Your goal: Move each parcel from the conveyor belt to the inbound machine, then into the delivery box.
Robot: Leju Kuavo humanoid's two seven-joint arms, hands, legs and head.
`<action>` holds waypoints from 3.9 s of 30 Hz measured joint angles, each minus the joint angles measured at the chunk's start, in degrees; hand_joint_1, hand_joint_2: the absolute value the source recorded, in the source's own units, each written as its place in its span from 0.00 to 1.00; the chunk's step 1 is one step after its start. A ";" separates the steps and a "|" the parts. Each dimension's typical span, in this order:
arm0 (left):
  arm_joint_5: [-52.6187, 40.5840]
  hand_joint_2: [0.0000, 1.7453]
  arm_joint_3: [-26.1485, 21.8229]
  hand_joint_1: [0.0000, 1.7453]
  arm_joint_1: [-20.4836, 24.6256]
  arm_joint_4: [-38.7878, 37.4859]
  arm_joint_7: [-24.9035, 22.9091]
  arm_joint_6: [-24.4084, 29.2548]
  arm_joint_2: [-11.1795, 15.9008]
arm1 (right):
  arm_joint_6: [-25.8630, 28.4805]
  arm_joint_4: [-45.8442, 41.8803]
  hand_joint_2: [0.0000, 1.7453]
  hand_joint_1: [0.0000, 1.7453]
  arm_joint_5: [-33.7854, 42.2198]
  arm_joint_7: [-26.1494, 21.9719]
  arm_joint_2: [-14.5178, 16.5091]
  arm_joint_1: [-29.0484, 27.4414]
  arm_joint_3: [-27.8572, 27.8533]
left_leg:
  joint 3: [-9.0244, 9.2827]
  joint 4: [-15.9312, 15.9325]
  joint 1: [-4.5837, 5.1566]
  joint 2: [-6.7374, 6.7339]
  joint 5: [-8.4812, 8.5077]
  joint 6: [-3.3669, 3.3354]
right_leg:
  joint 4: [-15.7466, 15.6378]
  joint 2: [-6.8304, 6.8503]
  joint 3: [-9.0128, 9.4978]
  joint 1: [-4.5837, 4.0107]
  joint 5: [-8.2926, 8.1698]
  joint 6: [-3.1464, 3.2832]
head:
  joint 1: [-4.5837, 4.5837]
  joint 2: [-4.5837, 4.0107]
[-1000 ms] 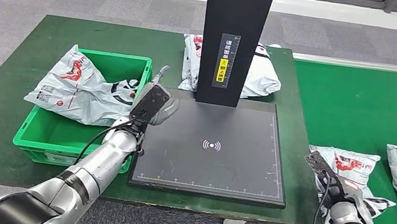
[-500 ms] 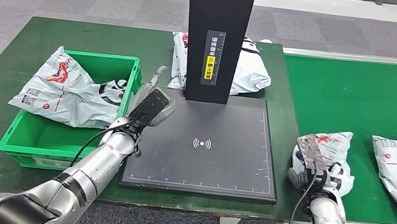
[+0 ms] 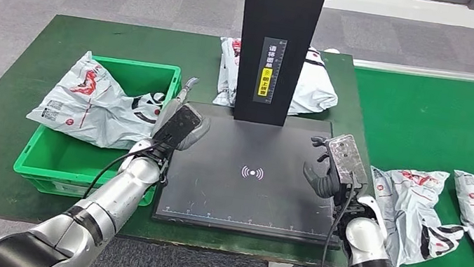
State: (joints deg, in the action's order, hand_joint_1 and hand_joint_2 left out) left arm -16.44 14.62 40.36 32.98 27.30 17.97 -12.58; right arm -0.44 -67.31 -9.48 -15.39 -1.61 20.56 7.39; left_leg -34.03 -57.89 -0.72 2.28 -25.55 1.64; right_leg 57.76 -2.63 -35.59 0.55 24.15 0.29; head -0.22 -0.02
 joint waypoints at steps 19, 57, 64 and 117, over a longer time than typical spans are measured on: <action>0.91 1.00 -0.02 0.00 2.10 -0.99 0.40 -0.59 -2.21 | 4.68 3.96 0.00 0.00 0.44 2.99 5.35 10.74 17.25 | -0.11 -0.05 0.18 0.14 0.08 -0.12 | 0.00 0.14 -0.06 0.08 -0.02 -0.13 | -0.02 0.01; 1.27 1.00 -0.17 0.00 -0.46 -1.66 -0.38 -0.37 -0.35 | 18.04 34.08 1.00 0.00 -26.36 16.81 -9.46 9.20 -3.17 | -0.27 -0.22 0.33 0.31 -0.03 -0.36 | -0.07 0.34 -0.07 0.19 0.03 -0.40 | 0.00 0.01; 0.77 1.00 -0.17 0.00 -0.24 -1.66 -0.83 -1.33 -0.66 | 11.05 36.58 1.00 1.00 -32.28 20.39 -9.45 9.48 -3.19 | -0.25 -0.23 0.33 0.30 -0.03 -0.36 | -0.07 0.34 -0.05 0.15 0.04 -0.41 | -0.01 0.00; 1.70 1.00 -2.49 0.00 0.96 -3.10 1.56 -0.17 -1.14 | 8.70 1.56 1.00 0.76 -7.90 6.85 2.45 16.18 17.20 | -0.61 -0.23 0.23 0.20 0.15 -0.41 | 0.10 0.22 -0.45 0.26 -0.05 -0.41 | -0.01 0.01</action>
State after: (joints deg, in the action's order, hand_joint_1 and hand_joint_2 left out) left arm -14.74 12.13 41.32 29.88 28.86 17.80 -13.73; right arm 8.26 -65.75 -17.38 -8.54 0.84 36.75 24.59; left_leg -34.64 -58.12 -0.50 2.48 -25.39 1.23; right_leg 57.86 -2.40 -36.04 0.81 24.10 -0.12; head -0.22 -0.01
